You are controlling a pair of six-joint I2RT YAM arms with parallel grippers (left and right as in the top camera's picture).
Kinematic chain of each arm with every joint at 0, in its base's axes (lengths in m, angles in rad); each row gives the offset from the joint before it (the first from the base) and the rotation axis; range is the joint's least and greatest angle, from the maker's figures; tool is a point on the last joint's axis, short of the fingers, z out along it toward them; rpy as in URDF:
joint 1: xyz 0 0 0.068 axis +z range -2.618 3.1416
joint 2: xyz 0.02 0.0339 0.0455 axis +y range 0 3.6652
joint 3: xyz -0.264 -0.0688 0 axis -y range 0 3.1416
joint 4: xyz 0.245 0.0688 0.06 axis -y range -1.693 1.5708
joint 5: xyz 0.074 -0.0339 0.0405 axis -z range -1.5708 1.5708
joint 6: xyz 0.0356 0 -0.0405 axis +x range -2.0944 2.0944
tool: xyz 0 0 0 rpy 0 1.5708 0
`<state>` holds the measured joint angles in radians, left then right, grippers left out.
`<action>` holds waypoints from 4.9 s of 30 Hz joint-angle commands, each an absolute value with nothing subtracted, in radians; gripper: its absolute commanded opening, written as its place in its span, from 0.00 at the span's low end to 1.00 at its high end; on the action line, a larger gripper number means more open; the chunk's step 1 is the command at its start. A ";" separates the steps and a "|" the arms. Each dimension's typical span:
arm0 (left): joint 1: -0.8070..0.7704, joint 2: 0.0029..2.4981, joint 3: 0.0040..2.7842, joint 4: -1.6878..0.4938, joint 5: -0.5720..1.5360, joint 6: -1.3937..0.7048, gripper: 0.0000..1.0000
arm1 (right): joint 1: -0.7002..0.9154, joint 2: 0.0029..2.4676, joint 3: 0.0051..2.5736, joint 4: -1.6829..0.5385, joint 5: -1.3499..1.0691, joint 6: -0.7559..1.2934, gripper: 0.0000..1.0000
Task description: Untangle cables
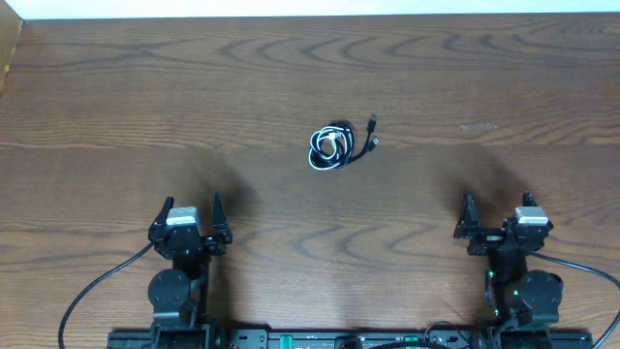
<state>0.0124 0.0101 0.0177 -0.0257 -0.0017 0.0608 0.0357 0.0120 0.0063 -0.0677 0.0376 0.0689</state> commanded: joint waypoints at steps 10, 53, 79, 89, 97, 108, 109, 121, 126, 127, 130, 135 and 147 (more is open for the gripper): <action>0.019 0.004 0.004 -0.073 -0.009 0.070 0.80 | 0.031 0.006 0.006 -0.072 0.039 0.081 0.99; 0.019 0.004 0.004 -0.073 -0.009 0.070 0.80 | 0.031 0.006 0.006 -0.072 0.039 0.081 0.99; 0.019 0.004 0.004 -0.073 -0.009 0.070 0.80 | 0.031 0.007 0.006 -0.072 0.039 0.081 0.99; 0.019 0.004 0.004 -0.073 -0.009 0.070 0.80 | 0.031 0.007 0.006 -0.073 -0.004 0.081 0.99; 0.019 0.006 0.004 -0.074 -0.011 0.070 0.80 | 0.031 0.007 0.006 -0.074 0.002 0.081 0.99; 0.019 0.175 0.076 -0.090 -0.007 -0.069 0.81 | 0.031 0.027 0.062 -0.181 -0.003 0.082 0.99; 0.019 0.200 0.092 -0.096 -0.007 -0.069 0.81 | 0.031 0.039 0.076 -0.205 -0.003 0.082 0.99; 0.018 0.636 0.440 -0.293 0.119 -0.069 0.80 | 0.031 0.362 0.319 -0.361 -0.007 0.082 0.99; 0.018 0.846 0.660 -0.525 0.180 -0.074 0.80 | 0.031 0.580 0.498 -0.485 -0.037 0.082 0.99; 0.017 0.878 0.700 -0.573 0.181 -0.078 0.80 | 0.031 0.613 0.527 -0.511 -0.037 0.081 0.99; 0.016 0.975 0.831 -0.741 0.184 -0.089 0.81 | 0.031 0.736 0.635 -0.620 -0.037 0.081 0.99; 0.017 1.068 0.962 -0.938 0.184 -0.088 0.81 | 0.031 0.905 0.807 -0.797 -0.037 0.081 0.99; 0.017 1.071 0.963 -1.032 0.251 -0.088 0.81 | 0.031 1.015 0.936 -0.829 -0.124 0.081 0.99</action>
